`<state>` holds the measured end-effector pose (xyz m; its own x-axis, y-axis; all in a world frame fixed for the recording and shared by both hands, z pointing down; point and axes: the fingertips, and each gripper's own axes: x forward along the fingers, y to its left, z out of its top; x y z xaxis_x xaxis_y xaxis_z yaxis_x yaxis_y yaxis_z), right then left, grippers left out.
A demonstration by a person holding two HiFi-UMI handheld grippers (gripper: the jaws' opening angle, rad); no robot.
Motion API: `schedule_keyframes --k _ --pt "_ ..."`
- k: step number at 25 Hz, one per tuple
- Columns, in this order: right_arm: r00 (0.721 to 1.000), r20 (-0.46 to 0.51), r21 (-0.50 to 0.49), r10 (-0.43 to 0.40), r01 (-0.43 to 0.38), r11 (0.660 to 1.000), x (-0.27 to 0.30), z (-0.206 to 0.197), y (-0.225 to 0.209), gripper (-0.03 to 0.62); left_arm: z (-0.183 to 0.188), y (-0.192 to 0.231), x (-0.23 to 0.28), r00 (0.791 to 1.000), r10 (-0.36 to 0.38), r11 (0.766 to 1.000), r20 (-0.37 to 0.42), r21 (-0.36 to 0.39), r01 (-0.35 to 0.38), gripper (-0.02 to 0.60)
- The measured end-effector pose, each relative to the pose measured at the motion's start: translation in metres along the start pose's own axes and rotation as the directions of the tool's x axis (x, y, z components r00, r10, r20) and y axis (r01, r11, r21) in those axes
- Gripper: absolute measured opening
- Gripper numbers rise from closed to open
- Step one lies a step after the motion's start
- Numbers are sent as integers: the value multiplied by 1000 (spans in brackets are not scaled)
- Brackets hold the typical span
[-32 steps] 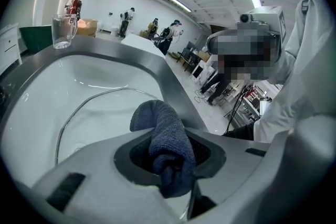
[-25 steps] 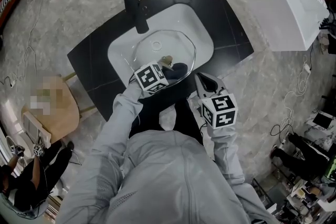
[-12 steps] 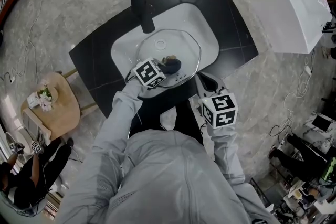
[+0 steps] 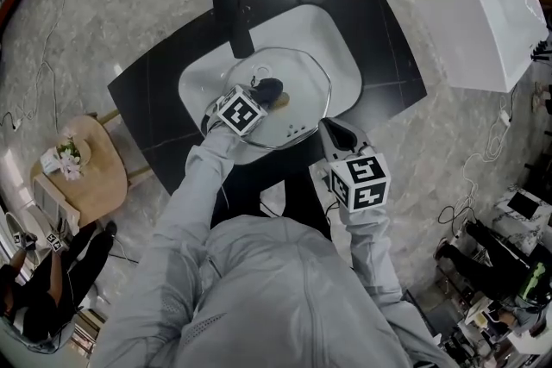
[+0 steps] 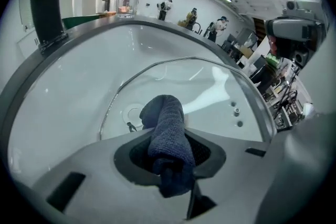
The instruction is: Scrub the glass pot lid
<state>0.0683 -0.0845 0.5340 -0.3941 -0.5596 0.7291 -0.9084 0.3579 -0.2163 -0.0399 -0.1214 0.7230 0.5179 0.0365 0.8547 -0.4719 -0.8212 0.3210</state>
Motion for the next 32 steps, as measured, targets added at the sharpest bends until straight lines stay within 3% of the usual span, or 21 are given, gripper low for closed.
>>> schedule_keyframes --k 9,15,20,25,29,32 --pt "999 -38 -3 27 -27 1000 10 -10 2 31 5 45 14 986 169 986 10 -6 -169 114" --pt "999 -47 7 23 -22 1000 8 -16 -4 31 6 77 15 960 279 960 25 -19 -278 114" --pt "999 -47 10 16 -15 1000 5 -18 -7 31 1 92 8 936 352 936 6 18 -352 114" --pt "999 -36 3 24 -24 1000 2 -15 -7 31 -22 77 9 951 286 957 -114 87 -277 114" --pt "999 -27 -9 35 -35 999 -2 -12 -4 31 -26 48 3 973 139 988 -183 87 -125 114" --pt "999 -20 -18 43 -43 999 -5 -9 -4 31 -27 22 -1 976 47 996 -211 86 -29 114"
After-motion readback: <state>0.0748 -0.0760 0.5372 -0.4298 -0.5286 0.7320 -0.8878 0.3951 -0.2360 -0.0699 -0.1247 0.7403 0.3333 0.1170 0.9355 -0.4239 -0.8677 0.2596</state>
